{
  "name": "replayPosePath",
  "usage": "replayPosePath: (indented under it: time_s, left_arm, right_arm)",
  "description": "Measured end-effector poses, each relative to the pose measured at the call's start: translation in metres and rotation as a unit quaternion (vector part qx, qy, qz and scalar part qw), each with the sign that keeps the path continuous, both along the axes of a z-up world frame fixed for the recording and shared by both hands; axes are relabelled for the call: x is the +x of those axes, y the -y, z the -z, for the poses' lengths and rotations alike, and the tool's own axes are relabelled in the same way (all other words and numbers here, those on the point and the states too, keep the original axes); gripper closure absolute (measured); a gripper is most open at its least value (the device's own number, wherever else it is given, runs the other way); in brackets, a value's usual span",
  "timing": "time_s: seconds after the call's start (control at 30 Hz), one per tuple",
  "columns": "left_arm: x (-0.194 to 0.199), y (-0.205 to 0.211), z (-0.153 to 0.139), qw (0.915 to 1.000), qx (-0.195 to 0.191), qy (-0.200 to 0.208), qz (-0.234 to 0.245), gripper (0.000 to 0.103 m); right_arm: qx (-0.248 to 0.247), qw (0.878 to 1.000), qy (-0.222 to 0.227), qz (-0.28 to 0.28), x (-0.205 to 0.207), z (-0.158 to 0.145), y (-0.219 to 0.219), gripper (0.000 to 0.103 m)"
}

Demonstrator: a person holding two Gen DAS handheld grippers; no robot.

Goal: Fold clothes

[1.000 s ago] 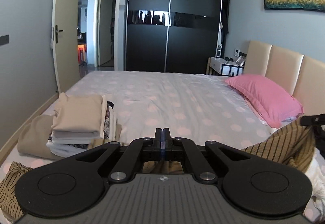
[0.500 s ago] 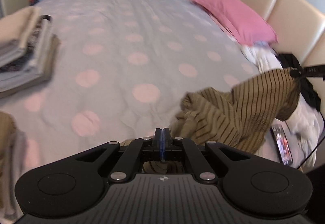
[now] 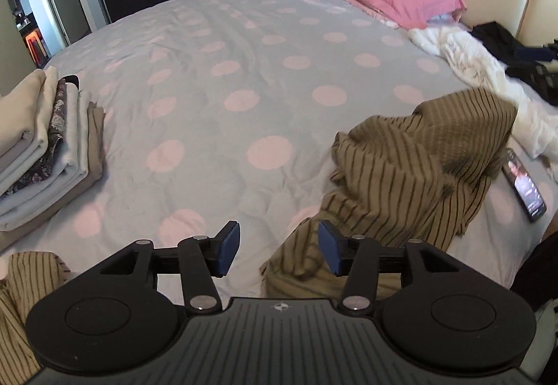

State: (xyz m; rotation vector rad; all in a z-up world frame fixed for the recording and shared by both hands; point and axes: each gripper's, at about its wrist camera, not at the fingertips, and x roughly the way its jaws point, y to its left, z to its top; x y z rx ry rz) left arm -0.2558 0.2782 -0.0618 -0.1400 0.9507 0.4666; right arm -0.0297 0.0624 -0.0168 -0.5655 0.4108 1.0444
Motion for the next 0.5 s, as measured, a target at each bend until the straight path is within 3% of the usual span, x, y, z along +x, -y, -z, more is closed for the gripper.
replayPosePath:
  time_s: [0.13,0.2,0.27,0.43,0.5]
  left_arm:
    - [-0.001,-0.005,0.006,0.9998,0.005,-0.018,0.011,0.053]
    - [-0.001,-0.007,0.011,0.9995,0.007,-0.028,0.015,0.053]
    - [-0.001,-0.009,0.016,0.999,0.009,-0.038,0.02,0.052]
    - [-0.001,-0.016,0.036,0.9974,0.007,-0.064,0.033,0.052]
    - [-0.001,-0.02,0.047,0.9967,-0.003,-0.073,0.036,0.052]
  right_arm:
    - [-0.05,0.995,-0.014,-0.09,-0.05,0.027,-0.01,0.05]
    - [-0.077,0.989,-0.03,-0.125,-0.072,0.047,-0.015,0.042]
    - [-0.106,0.981,-0.038,-0.159,-0.094,0.069,-0.018,0.04]
    - [-0.178,0.958,-0.018,-0.223,-0.142,0.123,-0.023,0.04]
    - [-0.19,0.955,-0.008,-0.227,-0.145,0.135,-0.028,0.04]
